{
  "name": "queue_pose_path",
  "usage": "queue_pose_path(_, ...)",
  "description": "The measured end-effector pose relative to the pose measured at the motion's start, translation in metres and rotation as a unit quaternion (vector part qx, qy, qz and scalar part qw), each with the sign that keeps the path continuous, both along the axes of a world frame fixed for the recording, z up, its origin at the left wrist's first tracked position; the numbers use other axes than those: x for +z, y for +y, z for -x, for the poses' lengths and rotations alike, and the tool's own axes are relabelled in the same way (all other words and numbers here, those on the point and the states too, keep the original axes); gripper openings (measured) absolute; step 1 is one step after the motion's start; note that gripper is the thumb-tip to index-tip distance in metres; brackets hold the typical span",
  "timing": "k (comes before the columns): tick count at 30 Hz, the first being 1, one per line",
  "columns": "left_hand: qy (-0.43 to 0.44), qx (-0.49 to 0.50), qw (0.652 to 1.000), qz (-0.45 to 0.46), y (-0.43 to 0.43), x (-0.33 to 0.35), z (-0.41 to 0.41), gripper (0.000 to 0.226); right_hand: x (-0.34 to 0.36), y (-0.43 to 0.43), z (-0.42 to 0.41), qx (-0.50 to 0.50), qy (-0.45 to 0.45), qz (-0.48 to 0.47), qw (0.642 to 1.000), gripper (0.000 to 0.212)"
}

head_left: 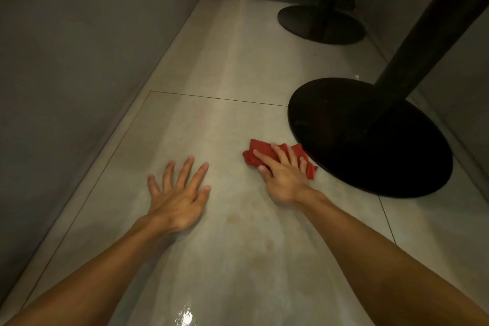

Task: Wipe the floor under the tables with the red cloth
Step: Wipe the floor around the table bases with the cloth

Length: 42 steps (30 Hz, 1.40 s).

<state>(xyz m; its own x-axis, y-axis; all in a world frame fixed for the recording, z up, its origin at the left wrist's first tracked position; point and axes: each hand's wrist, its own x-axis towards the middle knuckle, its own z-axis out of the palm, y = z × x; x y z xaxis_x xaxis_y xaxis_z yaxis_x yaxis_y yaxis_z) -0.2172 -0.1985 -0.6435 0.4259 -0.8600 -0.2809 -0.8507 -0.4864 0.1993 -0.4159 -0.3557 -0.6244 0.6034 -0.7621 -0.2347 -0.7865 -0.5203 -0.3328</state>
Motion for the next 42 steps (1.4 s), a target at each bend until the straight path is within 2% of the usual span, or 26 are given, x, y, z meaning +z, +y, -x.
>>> queue_pose_path(6,0.001,-0.007,1.000,0.001,0.001,0.001,0.000,0.053,0.002,0.072,-0.002,0.143,-0.022,0.008,0.989,0.045)
queue_pose_path(10,-0.003,-0.011,1.000,0.003,0.002,-0.001,-0.001,0.053,0.001,0.082,0.019,0.199,-0.009,0.000,0.980,0.045)
queue_pose_path(13,0.002,-0.011,1.000,0.004,0.002,-0.002,-0.003,0.052,0.005,0.069,0.024,0.193,0.002,-0.017,0.981,0.044)
queue_pose_path(19,0.005,-0.011,1.000,0.006,0.001,0.000,-0.001,0.052,0.012,0.025,0.012,0.102,-0.008,-0.042,0.994,0.043)
queue_pose_path(23,0.009,-0.012,1.000,0.006,0.001,-0.001,-0.002,0.052,0.009,0.038,-0.005,0.086,-0.014,-0.039,0.995,0.045)
queue_pose_path(28,0.015,-0.017,1.000,0.011,0.004,-0.001,-0.004,0.051,0.002,0.099,0.008,0.224,-0.020,0.011,0.974,0.045)
queue_pose_path(33,0.021,-0.022,0.999,0.013,0.006,0.000,-0.005,0.051,0.008,0.105,0.042,0.310,-0.002,-0.019,0.951,0.044)
queue_pose_path(38,0.023,-0.020,0.999,0.016,0.004,-0.001,-0.005,0.051,0.017,0.059,0.032,0.233,0.000,-0.036,0.972,0.042)
queue_pose_path(42,0.017,-0.022,1.000,0.008,0.004,-0.001,-0.006,0.051,0.012,0.065,0.025,0.180,-0.005,-0.021,0.983,0.043)
